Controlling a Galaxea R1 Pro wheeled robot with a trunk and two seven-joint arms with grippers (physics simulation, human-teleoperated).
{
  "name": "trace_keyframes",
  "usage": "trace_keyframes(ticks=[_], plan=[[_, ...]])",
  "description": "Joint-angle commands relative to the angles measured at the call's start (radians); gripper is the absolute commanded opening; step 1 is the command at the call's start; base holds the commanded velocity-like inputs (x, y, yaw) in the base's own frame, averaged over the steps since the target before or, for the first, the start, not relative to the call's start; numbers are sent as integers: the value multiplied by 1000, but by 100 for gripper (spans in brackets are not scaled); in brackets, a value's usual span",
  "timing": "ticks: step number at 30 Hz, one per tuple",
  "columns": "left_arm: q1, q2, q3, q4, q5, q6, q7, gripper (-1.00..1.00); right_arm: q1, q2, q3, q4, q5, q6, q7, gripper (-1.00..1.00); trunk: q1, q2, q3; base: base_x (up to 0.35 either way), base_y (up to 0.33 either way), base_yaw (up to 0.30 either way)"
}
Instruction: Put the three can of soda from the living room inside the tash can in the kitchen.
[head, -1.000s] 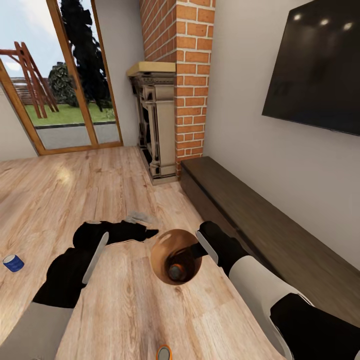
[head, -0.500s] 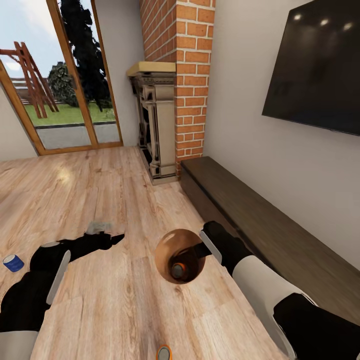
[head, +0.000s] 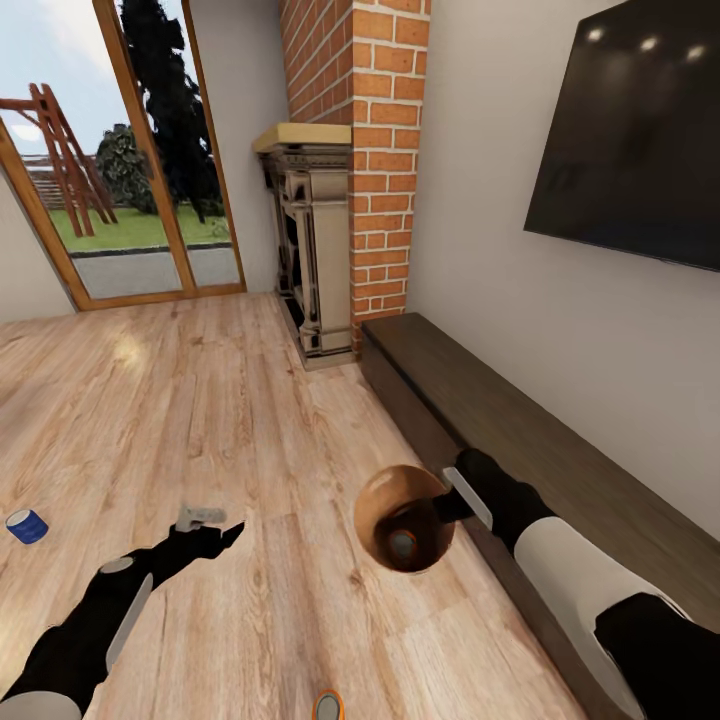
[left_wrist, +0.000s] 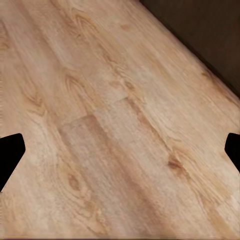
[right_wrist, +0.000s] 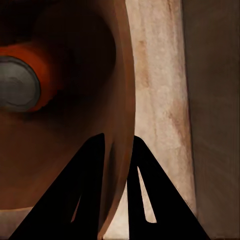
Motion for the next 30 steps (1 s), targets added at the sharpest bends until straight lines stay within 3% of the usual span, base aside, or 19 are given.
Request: trace_keyframes(ticks=[1, 4, 7, 11, 15, 22, 30], plan=[[-6, -6, -6, 6, -1, 6, 6, 100, -6, -6, -6, 6, 4, -6, 6, -100, 0, 0, 0, 0, 0, 0], [-23, -23, -23, 22, 2, 23, 23, 100, -22, -16, -22, 23, 19, -22, 15, -100, 0, 0, 0, 0, 0, 0], [-39, -40, -40, 39, 2, 40, 39, 100, -38, -16, -34, 39, 66, -35, 18, -100, 0, 0, 0, 0, 0, 0], [-56, -62, -62, 61, 2, 63, 40, 100, -60, -16, -34, 62, 84, -36, 18, -100, 0, 0, 0, 0, 0, 0], [-56, -82, -85, 83, 2, 68, 40, 100, -81, -16, -34, 86, 89, -36, 18, -100, 0, 0, 0, 0, 0, 0], [-56, -82, -92, 102, 2, 68, 40, 100, -87, -16, -34, 122, 87, -36, 18, -100, 0, 0, 0, 0, 0, 0], [-11, -128, -85, 64, -5, 24, -5, 100, -37, -3, -22, 81, 74, -69, -19, -100, 0, 0, 6, -199, 6, -46]])
